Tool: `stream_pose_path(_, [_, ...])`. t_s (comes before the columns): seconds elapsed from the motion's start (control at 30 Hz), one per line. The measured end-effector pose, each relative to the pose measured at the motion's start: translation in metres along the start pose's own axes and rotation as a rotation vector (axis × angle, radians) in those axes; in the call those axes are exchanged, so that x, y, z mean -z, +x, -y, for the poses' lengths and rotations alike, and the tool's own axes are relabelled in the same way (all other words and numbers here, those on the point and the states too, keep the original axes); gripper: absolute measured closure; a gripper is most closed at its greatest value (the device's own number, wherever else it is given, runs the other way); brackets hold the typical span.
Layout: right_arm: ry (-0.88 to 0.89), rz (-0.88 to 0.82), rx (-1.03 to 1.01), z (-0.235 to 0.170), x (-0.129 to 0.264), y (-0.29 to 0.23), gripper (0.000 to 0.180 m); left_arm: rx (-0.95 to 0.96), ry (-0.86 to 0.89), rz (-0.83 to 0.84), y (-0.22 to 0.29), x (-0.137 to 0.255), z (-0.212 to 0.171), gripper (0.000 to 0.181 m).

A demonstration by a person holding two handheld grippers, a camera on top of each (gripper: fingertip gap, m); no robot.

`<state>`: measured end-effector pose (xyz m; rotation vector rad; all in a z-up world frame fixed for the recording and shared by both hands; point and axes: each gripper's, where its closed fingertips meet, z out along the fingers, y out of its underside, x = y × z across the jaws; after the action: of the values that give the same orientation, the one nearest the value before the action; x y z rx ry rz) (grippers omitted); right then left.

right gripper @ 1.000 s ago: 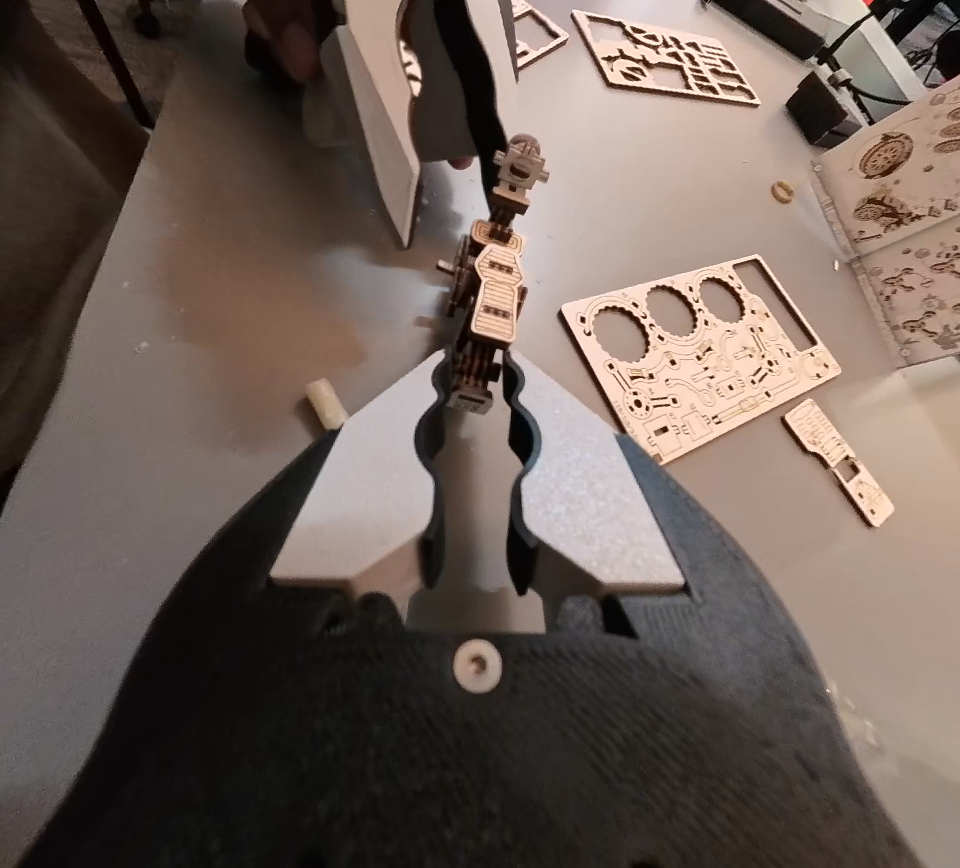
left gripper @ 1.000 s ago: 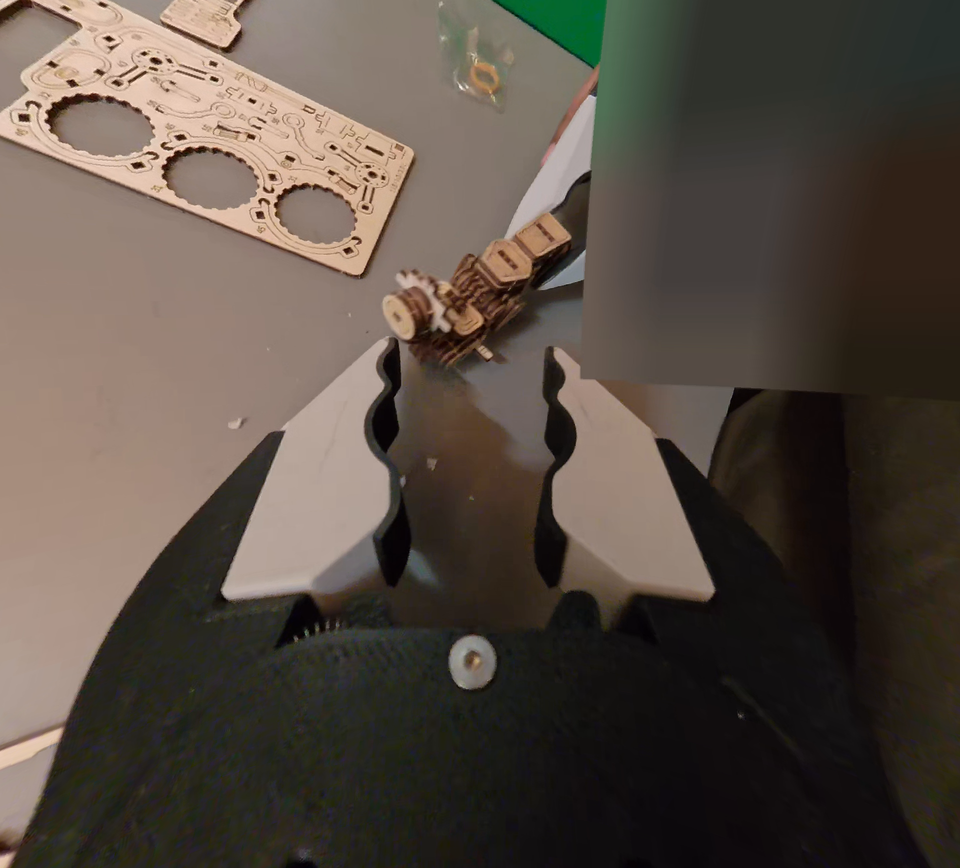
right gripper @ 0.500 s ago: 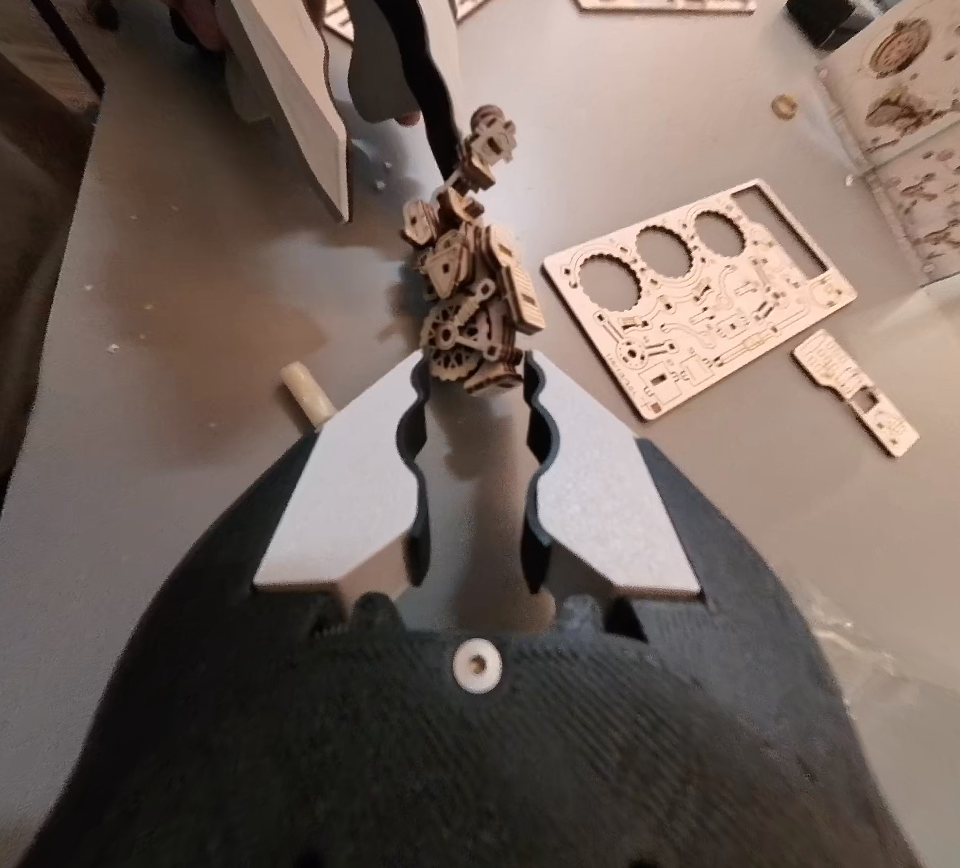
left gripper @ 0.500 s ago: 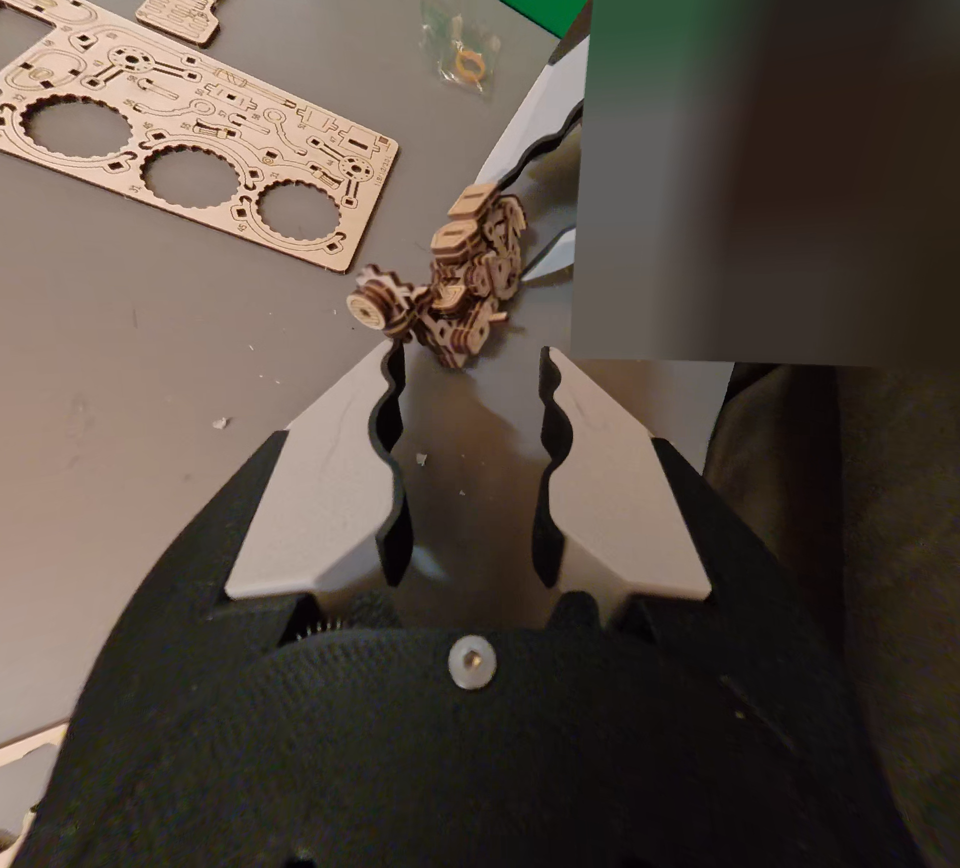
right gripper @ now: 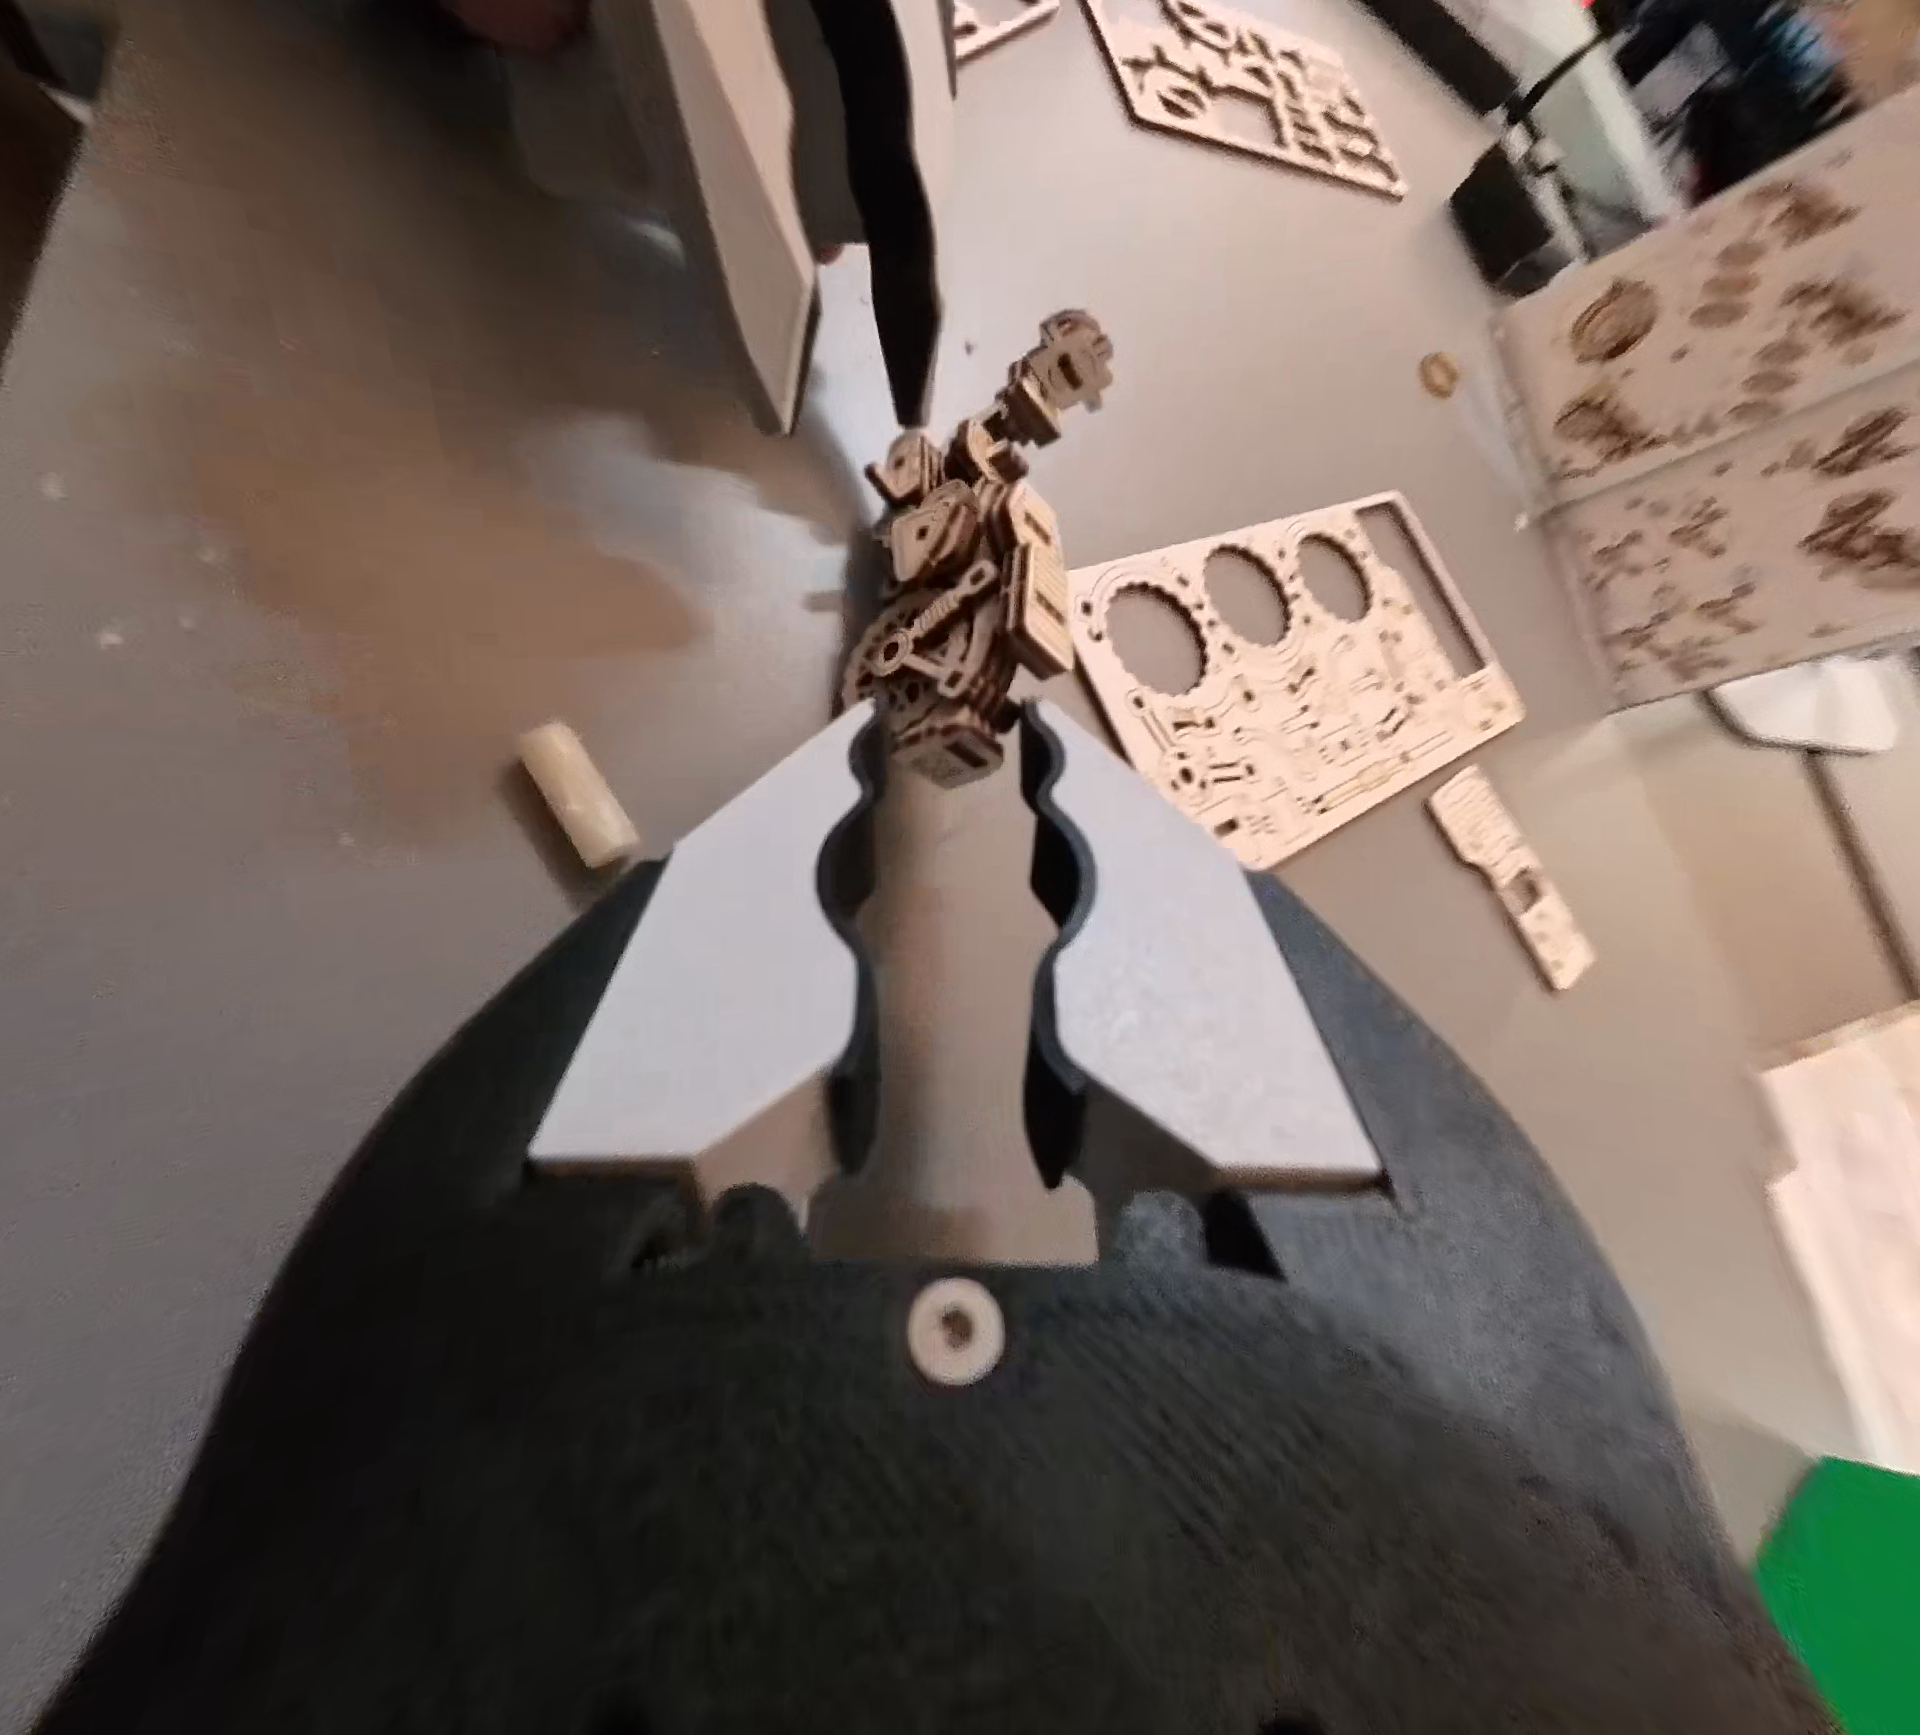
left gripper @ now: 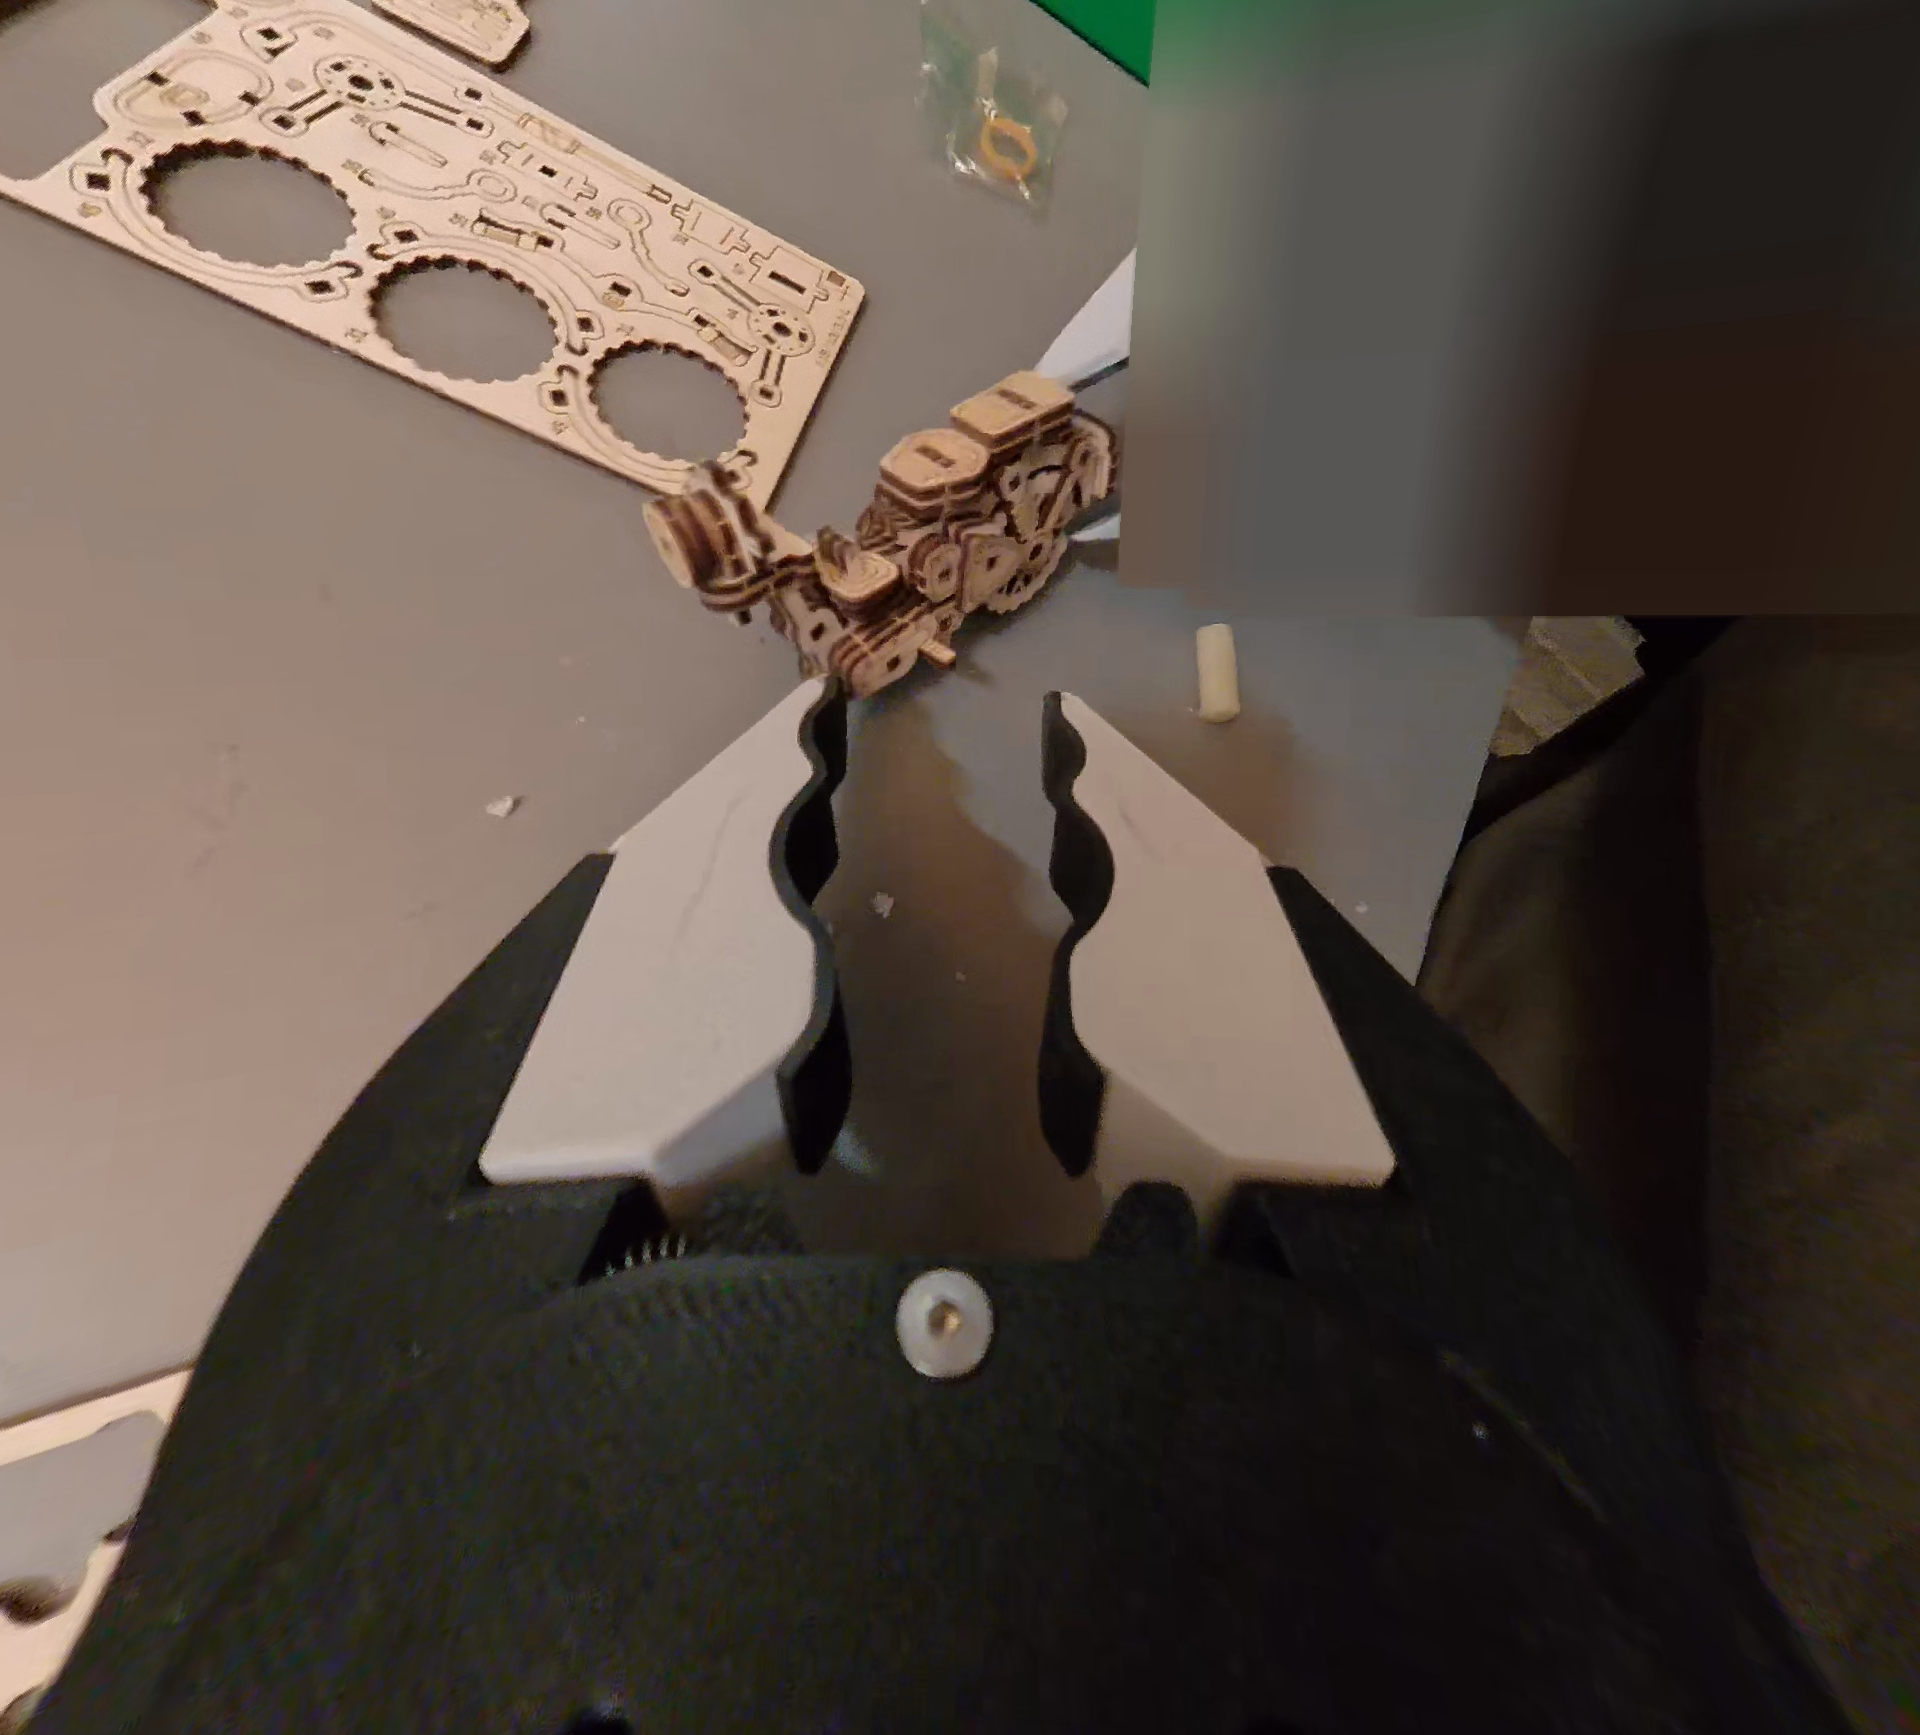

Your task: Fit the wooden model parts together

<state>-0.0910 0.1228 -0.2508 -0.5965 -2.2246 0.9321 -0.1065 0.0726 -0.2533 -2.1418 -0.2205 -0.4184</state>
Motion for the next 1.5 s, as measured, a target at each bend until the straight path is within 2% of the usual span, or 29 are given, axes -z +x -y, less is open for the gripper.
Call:
stream_pose_path(0.1, [-0.003, -0.055, 0.116, 0.003, 0.000, 0.000, 0.157, -0.015, 0.004, 0.058, -0.016, 0.007, 0.001, 0.142])
stream_pose_path(0.2, [0.006, -0.065, 0.147, 0.004, 0.000, -0.001, 0.157, 0.001, 0.049, 0.091, -0.030, 0.017, 0.008, 0.136])
stream_pose_path(0.43, [0.022, -0.037, 0.149, 0.009, 0.001, -0.006, 0.157, 0.047, 0.094, 0.011, -0.024, 0.015, 0.016, 0.129])
stream_pose_path(0.57, [0.013, -0.029, 0.179, 0.010, 0.000, -0.011, 0.158, 0.051, 0.147, -0.018, -0.019, 0.010, 0.028, 0.116])
stream_pose_path(0.8, [-0.048, -0.074, 0.236, 0.006, 0.002, -0.012, 0.154, 0.026, 0.121, -0.039, -0.007, 0.007, 0.022, 0.118])
stream_pose_path(1.0, [-0.082, -0.071, 0.175, -0.004, 0.003, -0.009, 0.149, 0.014, 0.094, -0.047, -0.001, 0.007, 0.015, 0.118])
stream_pose_path(1.23, [-0.156, -0.118, 0.045, -0.019, 0.002, 0.007, 0.151, -0.015, 0.070, -0.043, 0.003, 0.008, 0.009, 0.119])
stream_pose_path(1.5, [-0.184, -0.121, -0.006, -0.027, 0.001, 0.011, 0.150, 0.012, 0.048, -0.050, 0.002, 0.006, 0.006, 0.121])
